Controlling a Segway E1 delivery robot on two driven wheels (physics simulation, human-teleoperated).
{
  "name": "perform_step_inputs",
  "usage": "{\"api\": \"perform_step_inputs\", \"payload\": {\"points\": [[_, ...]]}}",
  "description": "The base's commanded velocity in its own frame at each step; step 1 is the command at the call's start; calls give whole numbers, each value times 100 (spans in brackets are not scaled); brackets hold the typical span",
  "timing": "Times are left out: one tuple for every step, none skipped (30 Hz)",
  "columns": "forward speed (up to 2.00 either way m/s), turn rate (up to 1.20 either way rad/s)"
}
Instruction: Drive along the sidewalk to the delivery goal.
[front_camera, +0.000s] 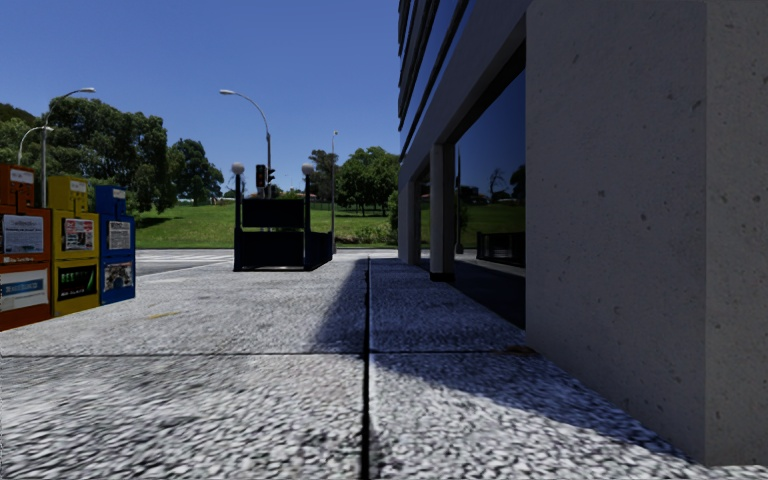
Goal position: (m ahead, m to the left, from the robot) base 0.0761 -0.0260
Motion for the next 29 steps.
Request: {"api": "perform_step_inputs", "payload": {"points": [[0, 0], [0, 0], [0, 0], [0, 0], [0, 0], [0, 0], [0, 0], [0, 0], [0, 0], [0, 0], [0, 0], [0, 0], [0, 0], [0, 0], [0, 0], [0, 0], [0, 0], [0, 0], [0, 0], [0, 0], [0, 0], [0, 0], [0, 0], [0, 0], [0, 0], [0, 0], [0, 0], [0, 0], [0, 0]]}}
